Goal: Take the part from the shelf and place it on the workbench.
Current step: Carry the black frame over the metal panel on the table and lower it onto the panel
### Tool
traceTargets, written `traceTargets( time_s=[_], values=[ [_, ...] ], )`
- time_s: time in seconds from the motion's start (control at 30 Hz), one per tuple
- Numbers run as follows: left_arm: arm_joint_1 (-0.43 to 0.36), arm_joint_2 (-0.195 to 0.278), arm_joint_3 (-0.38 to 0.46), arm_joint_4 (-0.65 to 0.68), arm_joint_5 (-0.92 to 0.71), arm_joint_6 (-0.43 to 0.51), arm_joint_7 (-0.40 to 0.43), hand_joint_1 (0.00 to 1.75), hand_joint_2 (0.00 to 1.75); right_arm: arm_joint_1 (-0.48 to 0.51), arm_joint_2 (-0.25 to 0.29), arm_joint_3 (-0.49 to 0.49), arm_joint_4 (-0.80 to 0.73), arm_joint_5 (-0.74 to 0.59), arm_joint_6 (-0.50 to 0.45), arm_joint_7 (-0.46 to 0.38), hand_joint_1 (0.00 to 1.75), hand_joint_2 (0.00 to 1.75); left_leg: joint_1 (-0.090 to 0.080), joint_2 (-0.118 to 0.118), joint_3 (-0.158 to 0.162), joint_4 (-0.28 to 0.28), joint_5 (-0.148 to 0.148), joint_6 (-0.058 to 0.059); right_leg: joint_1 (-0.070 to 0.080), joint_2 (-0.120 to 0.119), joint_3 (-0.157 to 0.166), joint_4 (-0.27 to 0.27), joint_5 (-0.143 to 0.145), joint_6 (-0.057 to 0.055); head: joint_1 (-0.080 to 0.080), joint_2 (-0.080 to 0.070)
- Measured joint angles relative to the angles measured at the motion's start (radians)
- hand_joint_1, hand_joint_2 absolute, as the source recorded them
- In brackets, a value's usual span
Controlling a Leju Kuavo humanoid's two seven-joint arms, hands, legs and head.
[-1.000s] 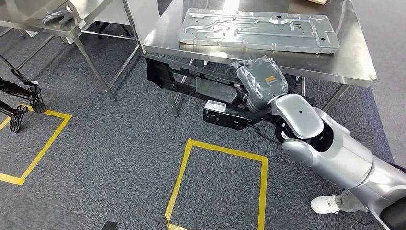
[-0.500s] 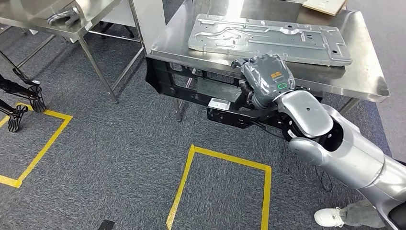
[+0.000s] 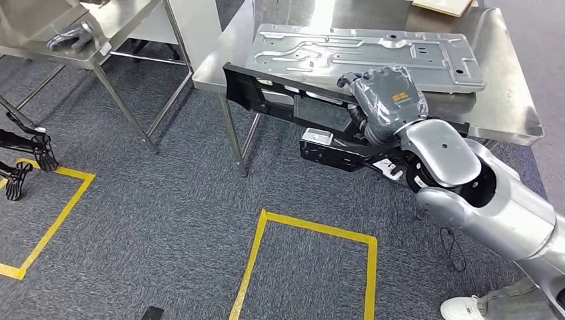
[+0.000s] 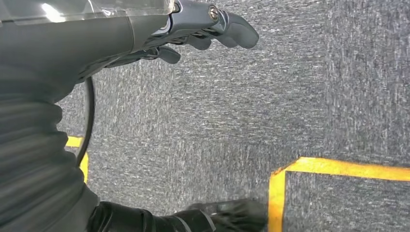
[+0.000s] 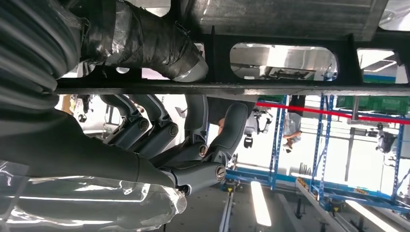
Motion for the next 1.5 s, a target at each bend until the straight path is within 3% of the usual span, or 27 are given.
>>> traceTargets(
  time_s=[0.07,0.1,0.13,0.2,0.27,0.33,0.4,0.43,0.47,0.5,0.57,0.6,0.67,0.73,0.8,0.87,0.93,0.97,1.0,1.07,1.13,1.2,1.3,1.37,1.43,1.47,1.5],
  values=[
    [0.001,0.001,0.000,0.000,0.000,0.000,0.001,0.00,1.75,0.002,-0.007,-0.004,-0.001,-0.011,0.000,0.000,1.75,1.75,-0.005,0.000,0.029,-0.124,0.104,0.016,0.003,0.000,0.025,0.000,-0.018,0.002,0.001,0.000],
    [0.001,0.002,0.000,0.000,0.000,0.000,0.001,0.00,1.75,0.003,-0.010,-0.009,-0.002,-0.019,-0.001,0.000,1.75,1.75,-0.011,0.000,0.044,-0.177,0.132,0.024,0.004,0.001,0.035,-0.001,-0.025,0.004,0.002,0.000],
    [0.001,0.002,0.000,0.000,0.000,0.000,0.002,0.00,1.75,0.005,-0.013,-0.014,-0.002,-0.027,-0.002,0.001,1.75,1.75,-0.016,0.000,0.055,-0.212,0.148,0.031,0.004,0.001,0.040,-0.002,-0.031,0.008,0.002,0.000],
    [0.001,0.003,0.000,0.000,0.000,0.001,0.003,0.00,1.75,0.010,-0.017,-0.024,-0.004,-0.040,-0.005,0.001,1.75,1.75,-0.022,-0.001,0.061,-0.225,0.145,0.038,0.004,0.004,0.044,-0.004,-0.039,0.018,0.001,0.000],
    [0.001,0.002,0.000,0.000,0.000,0.003,0.003,0.00,1.75,0.017,-0.023,-0.036,-0.009,-0.047,-0.007,0.001,1.75,1.75,-0.015,0.001,0.074,-0.239,0.164,0.044,0.005,0.004,0.044,0.003,-0.050,0.029,0.001,0.000],
    [-0.002,0.002,0.000,0.000,0.000,0.012,0.006,0.00,1.75,0.020,-0.031,-0.055,-0.014,-0.048,-0.009,0.001,1.75,1.75,-0.008,0.002,0.088,-0.252,0.167,0.051,0.005,0.000,0.013,0.068,-0.085,0.038,0.004,0.000],
    [-0.004,0.002,0.000,0.000,-0.001,0.030,0.012,0.00,1.75,0.023,-0.037,-0.071,-0.016,-0.047,-0.010,0.001,1.75,1.75,-0.009,0.002,0.094,-0.254,0.160,0.056,0.002,-0.002,-0.061,0.192,-0.132,0.045,0.007,0.000],
    [-0.004,0.001,0.000,0.000,-0.002,0.040,0.016,0.00,1.75,0.027,-0.039,-0.077,-0.017,-0.047,-0.010,0.001,1.75,1.75,-0.009,0.002,0.097,-0.253,0.155,0.057,0.000,-0.002,-0.098,0.242,-0.141,0.047,0.007,0.000],
    [-0.003,0.001,0.000,0.000,-0.003,0.048,0.021,0.00,1.75,0.032,-0.041,-0.080,-0.018,-0.047,-0.010,0.001,1.75,1.75,-0.008,0.002,0.101,-0.251,0.149,0.057,-0.001,-0.002,-0.121,0.261,-0.129,0.049,0.007,0.000],
    [-0.003,0.001,0.000,0.000,-0.004,0.055,0.026,0.00,1.75,0.036,-0.044,-0.083,-0.018,-0.047,-0.009,0.001,1.75,1.75,-0.008,0.003,0.106,-0.248,0.142,0.056,-0.002,-0.004,-0.125,0.242,-0.096,0.050,0.007,0.000],
    [-0.003,0.000,0.000,0.000,-0.007,0.064,0.034,0.00,1.75,0.042,-0.049,-0.091,-0.020,-0.047,-0.010,0.001,1.75,1.75,-0.007,0.003,0.118,-0.237,0.123,0.050,-0.004,-0.013,-0.090,0.129,-0.008,0.049,0.007,0.000],
    [-0.004,-0.001,0.000,0.000,-0.008,0.067,0.036,0.00,1.75,0.043,-0.050,-0.096,-0.022,-0.047,-0.011,0.001,1.75,1.75,-0.009,0.003,0.121,-0.229,0.114,0.046,-0.002,-0.021,-0.069,0.074,0.019,0.047,0.007,0.000],
    [-0.004,-0.001,0.000,0.000,-0.009,0.072,0.038,0.00,1.75,0.044,-0.052,-0.104,-0.026,-0.046,-0.013,0.001,1.75,1.75,-0.012,0.006,0.119,-0.221,0.103,0.037,0.002,-0.028,-0.052,0.029,0.027,0.037,0.006,0.000],
    [-0.004,-0.001,0.000,0.000,-0.009,0.075,0.040,0.00,1.75,0.049,-0.054,-0.108,-0.029,-0.046,-0.015,0.001,1.75,1.75,-0.015,0.013,0.118,-0.220,0.099,0.030,0.002,-0.020,-0.054,0.023,0.024,0.027,0.004,0.000],
    [-0.004,-0.001,0.000,0.000,-0.009,0.077,0.041,0.00,1.75,0.053,-0.055,-0.110,-0.032,-0.046,-0.016,0.001,1.75,1.75,-0.014,0.016,0.111,-0.196,0.076,0.021,-0.002,-0.012,-0.050,0.018,0.023,0.018,0.002,0.000],
    [-0.006,-0.001,0.000,0.000,-0.009,0.078,0.041,0.00,1.75,0.054,-0.056,-0.113,-0.034,-0.046,-0.017,0.001,1.75,1.75,-0.010,0.014,0.067,-0.101,0.026,0.010,-0.004,-0.005,-0.046,0.015,0.022,0.012,0.000,0.000],
    [-0.005,-0.001,0.000,0.000,-0.009,0.078,0.044,0.00,1.75,0.057,-0.057,-0.117,-0.035,-0.045,-0.016,0.001,1.75,1.75,-0.006,0.013,0.002,0.019,-0.013,0.002,-0.004,0.004,-0.044,0.015,0.020,0.009,-0.002,0.000],
    [-0.004,-0.001,0.000,0.000,-0.009,0.078,0.046,0.00,1.75,0.059,-0.058,-0.117,-0.035,-0.045,-0.015,0.001,1.75,1.75,-0.004,0.013,-0.019,0.049,-0.011,0.001,-0.004,0.010,-0.042,0.015,0.019,0.008,-0.002,0.000],
    [-0.003,-0.002,0.000,0.000,-0.009,0.078,0.047,0.00,1.75,0.062,-0.058,-0.117,-0.035,-0.045,-0.015,0.001,1.75,1.75,-0.004,0.013,-0.024,0.041,0.011,0.002,-0.004,0.016,-0.040,0.015,0.017,0.007,-0.002,0.000],
    [-0.003,-0.001,0.000,0.000,-0.010,0.078,0.049,0.00,1.75,0.065,-0.058,-0.119,-0.036,-0.045,-0.014,0.001,1.75,1.75,-0.003,0.000,0.015,-0.071,0.091,0.009,-0.005,0.029,-0.032,0.015,0.014,0.009,-0.002,0.000],
    [-0.004,-0.001,0.000,0.000,-0.011,0.080,0.049,0.00,1.75,0.064,-0.059,-0.122,-0.037,-0.044,-0.014,0.001,1.75,1.75,-0.004,-0.023,0.064,-0.186,0.138,0.018,-0.005,0.041,-0.031,0.014,0.013,0.015,-0.001,0.000],
    [-0.004,0.000,0.000,0.000,-0.011,0.081,0.049,0.00,1.75,0.065,-0.059,-0.124,-0.038,-0.043,-0.014,0.001,1.75,1.75,-0.008,-0.030,0.081,-0.219,0.138,0.023,-0.007,0.051,-0.034,0.010,0.016,0.025,-0.001,0.000],
    [-0.003,-0.002,0.000,0.000,-0.011,0.081,0.048,0.00,1.75,0.069,-0.062,-0.124,-0.040,-0.042,-0.014,0.001,1.75,1.75,-0.004,-0.012,0.093,-0.240,0.145,0.034,-0.007,0.049,-0.040,0.019,0.009,0.042,0.001,0.000],
    [-0.004,-0.004,0.000,-0.001,-0.011,0.082,0.048,0.00,1.75,0.068,-0.065,-0.126,-0.041,-0.042,-0.014,0.001,1.75,1.75,0.000,0.001,0.102,-0.253,0.149,0.045,-0.004,0.022,-0.074,0.094,-0.034,0.048,0.005,0.000],
    [-0.005,-0.004,0.000,-0.001,-0.011,0.082,0.047,0.00,1.75,0.068,-0.066,-0.127,-0.042,-0.042,-0.014,0.001,1.75,1.75,-0.002,0.010,0.103,-0.254,0.148,0.051,-0.003,0.005,-0.133,0.213,-0.086,0.051,0.007,0.000],
    [-0.005,-0.004,0.000,-0.001,-0.011,0.082,0.047,0.00,1.75,0.070,-0.066,-0.127,-0.042,-0.042,-0.014,0.001,1.75,1.75,-0.002,0.014,0.103,-0.253,0.147,0.051,-0.003,0.002,-0.155,0.252,-0.094,0.052,0.007,0.000],
    [-0.004,-0.005,0.000,-0.001,-0.010,0.082,0.047,0.00,1.75,0.072,-0.067,-0.127,-0.042,-0.042,-0.014,0.001,1.75,1.75,-0.002,0.018,0.103,-0.252,0.145,0.050,-0.004,0.001,-0.159,0.257,-0.084,0.053,0.007,0.000]
  ],
)
